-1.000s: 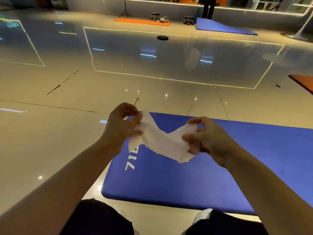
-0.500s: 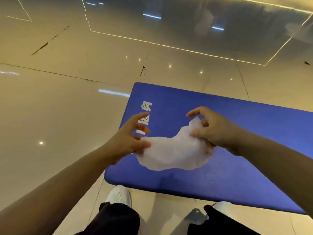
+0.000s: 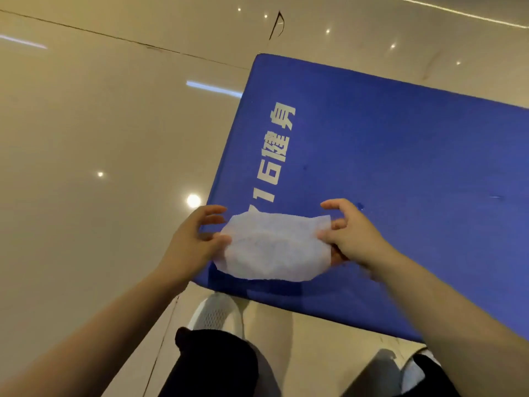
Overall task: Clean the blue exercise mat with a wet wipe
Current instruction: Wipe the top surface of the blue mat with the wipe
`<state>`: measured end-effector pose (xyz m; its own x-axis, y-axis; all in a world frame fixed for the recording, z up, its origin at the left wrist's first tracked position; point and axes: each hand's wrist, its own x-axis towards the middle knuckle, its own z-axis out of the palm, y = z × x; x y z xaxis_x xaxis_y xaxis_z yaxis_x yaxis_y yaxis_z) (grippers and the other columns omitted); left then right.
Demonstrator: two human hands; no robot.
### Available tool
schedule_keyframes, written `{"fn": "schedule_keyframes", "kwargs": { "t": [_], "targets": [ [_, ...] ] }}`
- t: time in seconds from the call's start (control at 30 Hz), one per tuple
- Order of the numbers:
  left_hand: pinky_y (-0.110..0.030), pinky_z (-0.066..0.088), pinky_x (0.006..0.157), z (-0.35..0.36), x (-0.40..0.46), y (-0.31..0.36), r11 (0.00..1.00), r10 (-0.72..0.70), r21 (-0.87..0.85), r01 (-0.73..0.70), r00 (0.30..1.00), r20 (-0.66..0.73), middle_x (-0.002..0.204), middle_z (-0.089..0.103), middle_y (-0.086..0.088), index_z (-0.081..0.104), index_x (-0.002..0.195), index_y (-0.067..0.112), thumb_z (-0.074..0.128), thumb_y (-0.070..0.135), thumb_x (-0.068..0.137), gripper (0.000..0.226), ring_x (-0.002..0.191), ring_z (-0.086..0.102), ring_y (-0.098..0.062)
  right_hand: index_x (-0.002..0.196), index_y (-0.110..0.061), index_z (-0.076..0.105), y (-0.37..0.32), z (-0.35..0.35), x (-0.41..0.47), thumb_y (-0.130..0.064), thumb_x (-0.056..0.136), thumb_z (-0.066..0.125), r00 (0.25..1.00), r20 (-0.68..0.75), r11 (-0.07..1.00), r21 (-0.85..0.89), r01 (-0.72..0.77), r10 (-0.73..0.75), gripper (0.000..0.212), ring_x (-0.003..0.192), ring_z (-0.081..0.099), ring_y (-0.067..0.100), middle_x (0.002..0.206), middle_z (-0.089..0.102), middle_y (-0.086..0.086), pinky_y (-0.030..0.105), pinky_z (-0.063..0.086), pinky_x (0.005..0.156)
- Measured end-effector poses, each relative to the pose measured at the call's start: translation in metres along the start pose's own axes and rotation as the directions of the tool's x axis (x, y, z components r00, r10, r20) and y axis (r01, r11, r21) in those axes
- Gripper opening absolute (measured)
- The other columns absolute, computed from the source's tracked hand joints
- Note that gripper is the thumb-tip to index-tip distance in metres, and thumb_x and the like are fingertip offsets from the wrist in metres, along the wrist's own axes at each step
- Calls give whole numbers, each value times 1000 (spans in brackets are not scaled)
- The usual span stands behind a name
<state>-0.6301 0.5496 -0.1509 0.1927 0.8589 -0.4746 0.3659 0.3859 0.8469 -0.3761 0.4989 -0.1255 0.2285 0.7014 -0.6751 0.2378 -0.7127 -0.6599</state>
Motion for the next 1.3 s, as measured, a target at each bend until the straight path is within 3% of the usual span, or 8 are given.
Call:
{"fn": "schedule_keyframes", "kwargs": {
  "t": [0.13, 0.33, 0.47, 0.57, 0.67, 0.8, 1.03, 1.3],
  "targets": [
    [-38, 49, 96, -6, 10, -34, 963, 22, 270, 19, 989, -148, 132, 47, 5, 48, 126, 29, 68, 27, 89, 43, 114, 50, -12, 139, -26, 41, 40, 37, 12, -20, 96, 59, 991, -136, 977, -211, -14, -16, 47, 103, 55, 19, 125, 53, 3, 28, 42, 71],
    [-26, 40, 90, 21, -4, -73, 862, 107, 506, -37, 988, -111, 120, 52, -1, 54, 130, 15, 71, 20, 86, 48, 109, 53, -21, 134, -18, 45, 76, 85, -6, -38, 92, 64, 955, -290, 978, -179, -110, 54, 50, 106, 56, 19, 123, 54, 1, 27, 44, 77],
    [-42, 38, 104, 19, -3, -80, 508, 330, 797, -326, 929, 170, 142, 47, -7, 53, 137, 21, 69, 28, 87, 53, 129, 42, -29, 121, -15, 46, 69, 106, 3, -36, 95, 61, 911, -377, 953, -175, -249, 168, 37, 93, 53, 20, 116, 58, 5, 29, 38, 70],
    [-39, 0, 117, 20, -6, -82, 326, 162, 855, -403, 915, 369, 162, 12, 1, 19, 154, 31, 53, 49, 95, 71, 149, 10, -22, 106, -15, 51, 68, 118, 7, -32, 99, 53, 914, -374, 925, -266, -270, 159, 19, 84, 50, 18, 106, 61, 5, 33, 45, 73],
    [-34, -11, 112, 17, -6, -89, 380, 103, 839, -389, 919, 380, 163, 2, 5, 11, 155, 34, 51, 57, 92, 78, 150, 1, -19, 91, -17, 51, 71, 118, 2, -26, 97, 56, 911, -400, 956, -213, -202, 103, 12, 79, 48, 15, 97, 56, 2, 23, 38, 61],
    [-49, 33, 112, 10, -3, -87, 581, 278, 704, -408, 913, 300, 150, 42, -2, 50, 140, 22, 44, 51, 90, 58, 136, 40, -24, 90, -17, 46, 66, 114, -4, -20, 96, 58, 913, -406, 997, -49, -60, 35, 14, 69, 46, 9, 87, 50, -2, 16, 31, 53],
    [-51, 12, 115, 2, 12, -92, 370, 261, 798, -476, 877, 403, 158, 27, -6, 39, 148, 23, 61, 42, 91, 64, 146, 24, -31, 115, -30, 39, 44, 124, -6, -12, 95, 60, 895, -447, 985, 153, 75, 2, 34, 88, 62, 17, 99, 56, -7, 41, 60, 73],
    [-27, 30, 107, -8, 7, -89, 792, 259, 568, -224, 966, 19, 144, 45, -3, 58, 132, 14, 64, 19, 90, 42, 131, 41, -17, 134, -21, 48, 12, 162, 13, -8, 99, 49, 929, -178, 933, -223, 284, -325, 37, 98, 44, 2, 139, 44, -4, 2, 40, 61]
  ]
}}
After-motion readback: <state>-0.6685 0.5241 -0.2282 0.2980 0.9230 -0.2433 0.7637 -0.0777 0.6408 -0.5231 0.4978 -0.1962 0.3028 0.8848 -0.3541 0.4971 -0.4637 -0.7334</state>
